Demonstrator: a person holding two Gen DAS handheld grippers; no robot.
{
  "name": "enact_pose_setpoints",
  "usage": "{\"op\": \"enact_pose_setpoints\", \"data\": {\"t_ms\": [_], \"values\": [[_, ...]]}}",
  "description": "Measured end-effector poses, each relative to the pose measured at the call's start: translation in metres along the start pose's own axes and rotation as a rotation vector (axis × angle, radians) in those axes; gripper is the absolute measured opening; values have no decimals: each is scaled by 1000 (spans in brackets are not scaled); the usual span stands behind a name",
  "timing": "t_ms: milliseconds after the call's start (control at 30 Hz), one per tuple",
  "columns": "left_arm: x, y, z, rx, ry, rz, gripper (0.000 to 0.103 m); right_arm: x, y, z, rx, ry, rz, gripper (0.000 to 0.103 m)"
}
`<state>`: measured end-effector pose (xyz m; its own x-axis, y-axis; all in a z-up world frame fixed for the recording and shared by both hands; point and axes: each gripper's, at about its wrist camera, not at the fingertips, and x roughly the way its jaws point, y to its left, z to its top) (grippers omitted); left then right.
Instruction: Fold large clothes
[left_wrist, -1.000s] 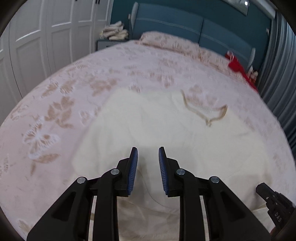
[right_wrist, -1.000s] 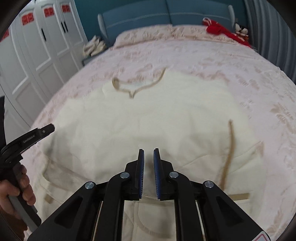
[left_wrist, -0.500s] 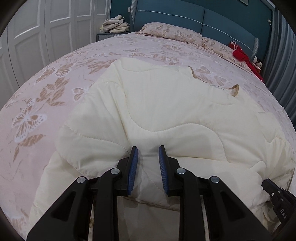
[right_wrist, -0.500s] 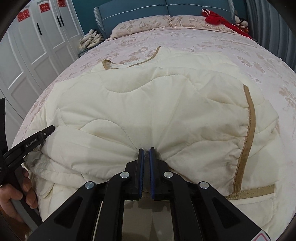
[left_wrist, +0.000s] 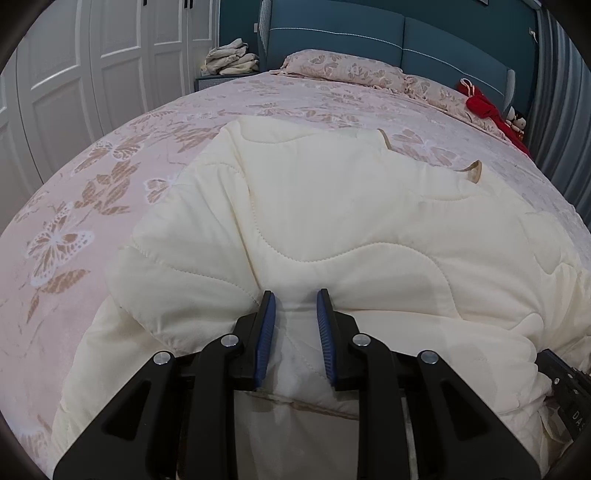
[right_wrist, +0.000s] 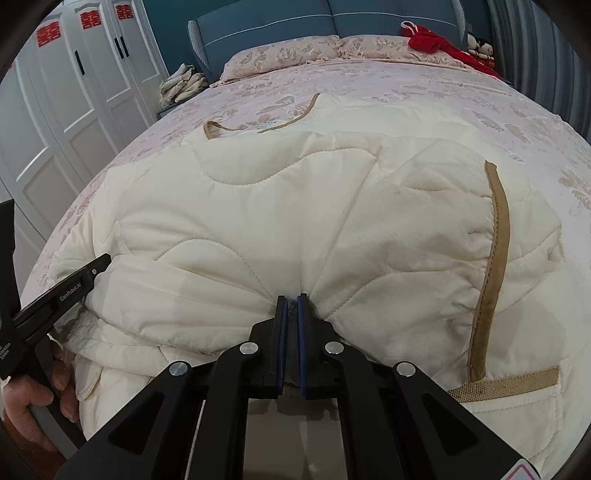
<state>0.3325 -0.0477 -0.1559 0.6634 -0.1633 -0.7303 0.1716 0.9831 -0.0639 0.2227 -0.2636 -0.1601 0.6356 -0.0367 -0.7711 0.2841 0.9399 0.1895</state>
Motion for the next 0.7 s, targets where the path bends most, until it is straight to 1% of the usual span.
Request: {"op": "enact_pose_setpoints", "data": {"t_ms": [67,133,167,200,233,267,300,367,400,467,533,600,700], "values": [[-3,0,3,1,8,0,22,-2,0,3,3,11,3,1],[-13,1,13,2,34,-7,25,-8,-1,10,8,29,7,2],[-19,2,20,7,54,-17,34,-17,1,16,-4,43,4,9],[-25,5,27,6,57,-25,48,-24,4,21,-15,43,3,12],[-36,9,39,-2,32,-24,53,-33,7,28,-27,26,2,14],[-45,14,51,-12,-2,-22,56,-44,12,39,-50,-5,14,16],[-53,19,71,-23,-44,-21,57,-51,18,52,-75,-32,26,19],[-54,25,102,-44,-75,-4,58,-55,30,78,-111,-63,39,31],[-48,27,121,-56,-76,-7,58,-50,37,95,-118,-70,66,33],[-31,27,146,-57,-62,-3,58,-35,45,123,-103,-63,126,33],[0,23,168,-31,-46,41,58,-6,54,152,-59,-28,209,33],[30,21,178,-18,-11,71,58,25,64,171,-28,13,246,33],[71,23,180,-16,58,89,58,74,83,190,-9,60,259,33]]}}
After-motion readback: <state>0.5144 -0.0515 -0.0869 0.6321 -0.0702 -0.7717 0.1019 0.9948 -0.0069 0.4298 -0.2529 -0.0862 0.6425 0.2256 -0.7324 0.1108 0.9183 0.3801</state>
